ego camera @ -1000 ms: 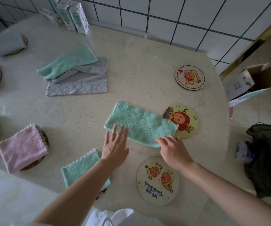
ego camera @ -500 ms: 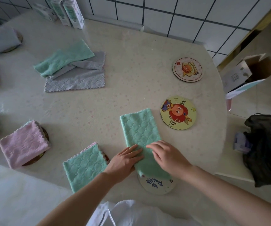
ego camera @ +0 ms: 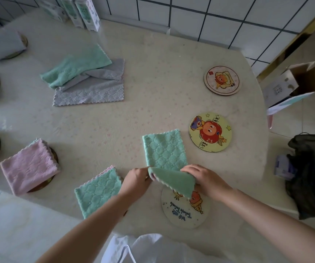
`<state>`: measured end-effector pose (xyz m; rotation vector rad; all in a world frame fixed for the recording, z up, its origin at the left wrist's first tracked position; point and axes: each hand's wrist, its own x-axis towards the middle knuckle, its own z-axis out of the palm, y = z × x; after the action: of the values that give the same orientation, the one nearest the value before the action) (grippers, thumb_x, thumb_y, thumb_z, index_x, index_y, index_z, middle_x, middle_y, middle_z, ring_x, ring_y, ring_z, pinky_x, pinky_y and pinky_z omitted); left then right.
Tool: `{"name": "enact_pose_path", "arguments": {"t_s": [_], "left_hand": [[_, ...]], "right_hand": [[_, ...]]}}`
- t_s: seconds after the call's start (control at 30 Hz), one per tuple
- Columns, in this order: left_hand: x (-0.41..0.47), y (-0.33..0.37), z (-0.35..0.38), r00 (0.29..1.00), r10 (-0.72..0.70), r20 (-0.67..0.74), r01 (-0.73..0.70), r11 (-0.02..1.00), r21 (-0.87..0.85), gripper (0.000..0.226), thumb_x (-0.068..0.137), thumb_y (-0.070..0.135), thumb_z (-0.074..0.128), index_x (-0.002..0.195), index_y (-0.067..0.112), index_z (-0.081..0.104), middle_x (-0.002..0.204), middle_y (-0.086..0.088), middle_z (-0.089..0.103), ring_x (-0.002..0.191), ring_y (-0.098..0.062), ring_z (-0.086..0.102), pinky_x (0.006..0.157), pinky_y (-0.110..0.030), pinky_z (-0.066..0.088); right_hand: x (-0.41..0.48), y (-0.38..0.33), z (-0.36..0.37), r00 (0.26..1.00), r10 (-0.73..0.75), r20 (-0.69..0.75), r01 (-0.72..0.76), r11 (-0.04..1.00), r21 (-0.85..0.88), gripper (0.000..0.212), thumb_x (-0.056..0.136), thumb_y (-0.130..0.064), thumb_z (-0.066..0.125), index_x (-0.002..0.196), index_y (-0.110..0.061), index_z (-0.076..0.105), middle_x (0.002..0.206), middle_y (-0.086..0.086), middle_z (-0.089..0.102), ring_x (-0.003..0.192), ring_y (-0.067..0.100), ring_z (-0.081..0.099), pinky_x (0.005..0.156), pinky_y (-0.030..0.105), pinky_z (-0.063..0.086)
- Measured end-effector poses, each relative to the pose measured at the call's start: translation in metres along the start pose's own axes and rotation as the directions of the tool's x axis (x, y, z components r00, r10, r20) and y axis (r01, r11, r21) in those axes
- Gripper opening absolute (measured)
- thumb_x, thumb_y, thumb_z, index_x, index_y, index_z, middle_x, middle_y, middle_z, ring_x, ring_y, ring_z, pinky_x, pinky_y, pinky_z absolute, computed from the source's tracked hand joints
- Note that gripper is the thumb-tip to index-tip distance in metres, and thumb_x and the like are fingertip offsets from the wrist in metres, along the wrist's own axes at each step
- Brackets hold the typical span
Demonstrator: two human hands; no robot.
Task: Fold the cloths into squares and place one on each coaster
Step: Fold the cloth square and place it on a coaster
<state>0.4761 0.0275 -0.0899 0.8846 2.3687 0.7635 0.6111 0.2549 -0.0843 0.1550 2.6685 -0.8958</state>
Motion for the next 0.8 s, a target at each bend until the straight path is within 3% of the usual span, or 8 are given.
{"name": "enact_pose_path", "arguments": {"t_s": [0.07, 0.13, 0.17, 0.23, 0.33, 0.53, 0.67, 0.8], "left_hand": [[0.013, 0.007, -0.008, 0.987, -0.157, 0.034, 0.16, 0.984, -0.075, 0.024, 0.094, 0.022, 0.056, 0.086, 0.002, 0.068, 0.071, -0.008, 0.068, 0.061, -0.023, 0.068, 0.059, -0.037, 0.057], [0.029, 0.011, -0.016, 0.953, -0.288, 0.089, 0.3, 0.936, -0.185, 0.036, 0.095, 0.034, 0.052, 0.08, 0.004, 0.066, 0.071, -0.01, 0.068, 0.056, -0.021, 0.067, 0.054, -0.036, 0.057], [0.037, 0.011, -0.018, 0.933, -0.343, 0.107, 0.359, 0.901, -0.242, 0.039, 0.095, 0.038, 0.053, 0.076, 0.006, 0.066, 0.07, -0.01, 0.068, 0.055, -0.022, 0.068, 0.052, -0.036, 0.057], [0.051, 0.009, -0.021, 0.894, -0.432, 0.122, 0.447, 0.834, -0.324, 0.042, 0.093, 0.042, 0.055, 0.067, 0.009, 0.061, 0.068, -0.011, 0.066, 0.056, -0.026, 0.068, 0.05, -0.039, 0.058], [0.064, 0.005, -0.021, 0.843, -0.52, 0.137, 0.533, 0.777, -0.334, 0.044, 0.092, 0.043, 0.056, 0.07, 0.006, 0.063, 0.069, -0.012, 0.066, 0.057, -0.026, 0.067, 0.046, -0.034, 0.056], [0.069, 0.003, -0.014, 0.812, -0.57, 0.126, 0.577, 0.751, -0.322, 0.04, 0.09, 0.041, 0.06, 0.062, 0.012, 0.061, 0.062, -0.005, 0.062, 0.05, -0.018, 0.06, 0.04, -0.023, 0.05], [0.069, 0.005, -0.013, 0.818, -0.565, 0.106, 0.57, 0.774, -0.274, 0.043, 0.09, 0.041, 0.059, 0.062, 0.01, 0.059, 0.06, -0.006, 0.061, 0.047, -0.019, 0.06, 0.037, -0.022, 0.047], [0.068, 0.005, -0.013, 0.834, -0.545, 0.089, 0.549, 0.801, -0.239, 0.05, 0.091, 0.046, 0.055, 0.069, 0.001, 0.062, 0.062, -0.013, 0.066, 0.055, -0.027, 0.067, 0.052, -0.038, 0.058]], "right_hand": [[0.013, -0.006, -0.011, 0.982, 0.177, 0.068, -0.188, 0.956, 0.225, 0.039, 0.085, -0.008, 0.064, 0.122, -0.018, 0.057, 0.108, -0.007, 0.065, 0.093, 0.004, 0.061, 0.081, 0.022, 0.054], [0.029, -0.011, -0.021, 0.964, 0.264, 0.01, -0.251, 0.901, 0.355, 0.018, 0.089, -0.014, 0.06, 0.107, -0.015, 0.061, 0.086, -0.001, 0.066, 0.069, 0.009, 0.061, 0.062, 0.025, 0.054], [0.038, -0.012, -0.027, 0.955, 0.293, -0.045, -0.255, 0.891, 0.376, 0.009, 0.091, -0.019, 0.059, 0.098, -0.014, 0.062, 0.078, 0.001, 0.065, 0.064, 0.014, 0.06, 0.06, 0.028, 0.053], [0.054, -0.011, -0.034, 0.931, 0.354, -0.094, -0.292, 0.872, 0.394, 0.018, 0.093, -0.025, 0.057, 0.086, -0.009, 0.063, 0.072, 0.004, 0.065, 0.064, 0.019, 0.061, 0.06, 0.027, 0.049], [0.073, -0.007, -0.037, 0.903, 0.429, -0.019, -0.387, 0.833, 0.395, 0.026, 0.096, -0.025, 0.052, 0.077, -0.008, 0.061, 0.062, -0.001, 0.06, 0.056, 0.01, 0.057, 0.052, 0.02, 0.039], [0.082, 0.001, -0.032, 0.877, 0.477, 0.061, -0.454, 0.78, 0.429, 0.029, 0.096, -0.018, 0.049, 0.069, -0.01, 0.054, 0.057, 0.002, 0.057, 0.045, 0.005, 0.054, 0.042, 0.011, 0.038], [0.082, -0.004, -0.032, 0.888, 0.46, 0.008, -0.415, 0.793, 0.446, 0.033, 0.093, -0.03, 0.052, 0.065, -0.015, 0.047, 0.054, -0.002, 0.046, 0.048, 0.011, 0.043, 0.051, 0.025, 0.035], [0.086, -0.011, -0.026, 0.907, 0.417, -0.065, -0.356, 0.838, 0.414, 0.024, 0.095, -0.03, 0.05, 0.084, -0.009, 0.051, 0.063, -0.003, 0.047, 0.051, 0.011, 0.041, 0.049, 0.027, 0.033]]}}
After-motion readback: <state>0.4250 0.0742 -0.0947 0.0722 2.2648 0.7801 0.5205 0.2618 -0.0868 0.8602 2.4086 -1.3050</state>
